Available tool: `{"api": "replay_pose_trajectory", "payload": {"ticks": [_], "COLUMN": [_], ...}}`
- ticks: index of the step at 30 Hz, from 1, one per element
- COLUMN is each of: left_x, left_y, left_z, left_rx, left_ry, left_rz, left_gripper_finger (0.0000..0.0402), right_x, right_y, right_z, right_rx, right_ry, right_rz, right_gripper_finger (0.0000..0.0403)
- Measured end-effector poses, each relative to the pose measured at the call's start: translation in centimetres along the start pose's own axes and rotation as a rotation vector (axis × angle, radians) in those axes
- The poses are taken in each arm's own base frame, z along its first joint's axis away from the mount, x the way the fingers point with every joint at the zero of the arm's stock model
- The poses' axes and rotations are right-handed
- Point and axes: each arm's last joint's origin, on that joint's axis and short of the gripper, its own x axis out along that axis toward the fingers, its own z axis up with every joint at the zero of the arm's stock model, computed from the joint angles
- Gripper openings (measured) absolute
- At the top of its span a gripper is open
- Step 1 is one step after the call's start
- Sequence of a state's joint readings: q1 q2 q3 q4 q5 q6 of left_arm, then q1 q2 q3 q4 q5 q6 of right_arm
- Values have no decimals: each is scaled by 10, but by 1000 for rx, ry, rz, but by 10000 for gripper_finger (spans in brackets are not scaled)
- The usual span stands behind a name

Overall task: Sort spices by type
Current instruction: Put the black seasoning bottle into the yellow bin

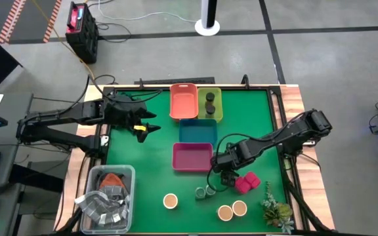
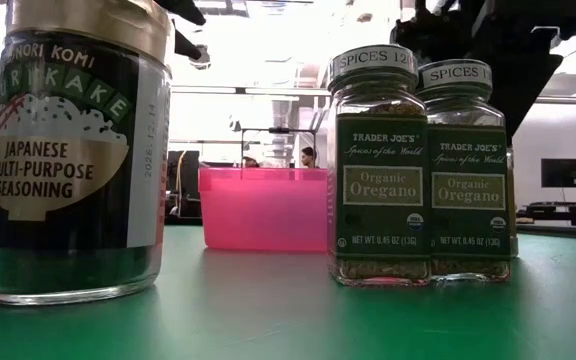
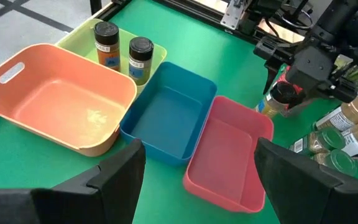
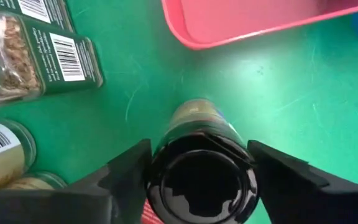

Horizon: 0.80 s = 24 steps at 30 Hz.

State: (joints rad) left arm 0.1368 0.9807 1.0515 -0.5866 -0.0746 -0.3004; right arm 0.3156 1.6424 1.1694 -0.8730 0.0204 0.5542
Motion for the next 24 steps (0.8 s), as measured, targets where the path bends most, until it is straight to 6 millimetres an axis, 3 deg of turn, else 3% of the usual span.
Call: {"api": "replay_pose_trajectory", "payload": {"ticks": [4, 8, 16, 24], "left_x": [-2, -4, -9, -10], "left_y": [0, 0, -2, -1], "left_z": [0, 0, 0, 1], "left_rx": [-22, -27, -66, -109], "left_ry": [-3, -5, -5, -16], "left_rz": [-19, -26, -77, -53], "left_gripper_finger": [289, 289, 289, 289], "right_x": [-3, -16, -61, -93], "right_y": [-6, -27, -103, -177], "right_z": [-1, -4, -3, 1], "right_rx": [28, 64, 211, 279], "right_ry": [23, 59, 12, -55], "right_rz": [-18, -91, -181, -270], "right_gripper_finger": [258, 237, 239, 239]}}
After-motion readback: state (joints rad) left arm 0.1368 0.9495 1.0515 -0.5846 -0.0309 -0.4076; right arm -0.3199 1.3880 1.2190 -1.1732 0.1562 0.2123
